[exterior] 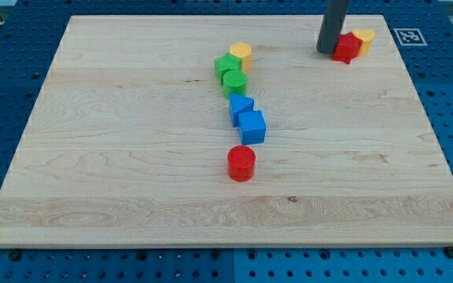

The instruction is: Place the yellow heart above the yellow hexagon

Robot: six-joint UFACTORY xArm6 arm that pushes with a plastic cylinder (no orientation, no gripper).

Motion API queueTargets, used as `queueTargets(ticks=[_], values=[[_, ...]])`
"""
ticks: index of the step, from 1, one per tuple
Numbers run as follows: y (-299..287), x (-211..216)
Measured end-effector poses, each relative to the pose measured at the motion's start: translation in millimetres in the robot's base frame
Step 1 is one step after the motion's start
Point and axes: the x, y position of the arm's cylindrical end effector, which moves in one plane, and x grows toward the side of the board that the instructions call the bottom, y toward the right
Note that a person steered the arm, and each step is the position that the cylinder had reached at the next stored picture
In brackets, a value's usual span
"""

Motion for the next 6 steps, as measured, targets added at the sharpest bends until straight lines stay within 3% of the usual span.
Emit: queueTargets(ticks=[2, 3, 4, 5, 6], values=[[0.3, 31.3], [37.0, 81.3], [99.5, 102.2], [137.1, 56.6], [127.9, -19.0]])
